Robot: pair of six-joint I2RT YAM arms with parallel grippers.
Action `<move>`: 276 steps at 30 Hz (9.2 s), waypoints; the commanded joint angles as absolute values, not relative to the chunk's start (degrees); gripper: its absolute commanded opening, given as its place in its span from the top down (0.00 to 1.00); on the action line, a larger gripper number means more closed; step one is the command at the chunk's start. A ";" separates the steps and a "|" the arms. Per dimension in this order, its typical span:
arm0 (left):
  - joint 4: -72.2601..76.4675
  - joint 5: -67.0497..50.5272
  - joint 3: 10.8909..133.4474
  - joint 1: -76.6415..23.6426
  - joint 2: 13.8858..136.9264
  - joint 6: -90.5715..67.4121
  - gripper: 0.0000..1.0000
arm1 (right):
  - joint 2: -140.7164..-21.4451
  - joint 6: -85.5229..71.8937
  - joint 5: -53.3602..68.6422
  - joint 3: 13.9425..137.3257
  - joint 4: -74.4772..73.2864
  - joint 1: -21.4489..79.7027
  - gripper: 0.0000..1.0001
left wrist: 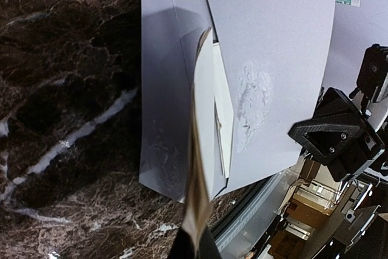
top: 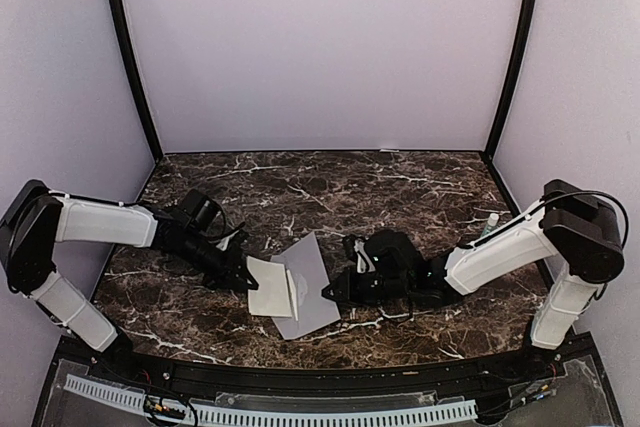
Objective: Place the letter into the envelope and seal it
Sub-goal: Place the letter in the envelope.
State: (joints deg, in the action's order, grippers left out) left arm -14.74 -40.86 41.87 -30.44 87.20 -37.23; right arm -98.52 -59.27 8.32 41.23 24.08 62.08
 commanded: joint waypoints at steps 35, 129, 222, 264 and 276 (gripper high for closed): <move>-12.63 -50.34 41.23 -30.76 92.08 -37.60 1.00 | -99.67 -57.78 7.84 42.63 20.60 61.74 1.00; 10.09 -54.51 36.49 -28.04 92.89 -54.98 1.00 | -100.61 -54.29 9.04 44.77 17.75 61.95 1.00; 1.17 -37.80 42.13 -33.13 96.83 -36.53 1.00 | -101.05 -54.23 10.22 45.98 17.67 62.48 1.00; -9.59 -28.91 44.99 -36.47 90.47 -37.33 0.55 | -97.07 -55.20 6.31 42.98 15.90 62.66 1.00; -10.45 -30.35 43.28 -37.44 87.95 -39.88 0.55 | -98.07 -54.93 6.85 43.59 16.00 62.62 1.00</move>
State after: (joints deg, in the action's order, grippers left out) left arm -8.27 -29.89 43.97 -36.51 90.11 -39.38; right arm -98.32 -55.57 7.60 43.62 16.23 62.15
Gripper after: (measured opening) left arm 0.453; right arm 0.005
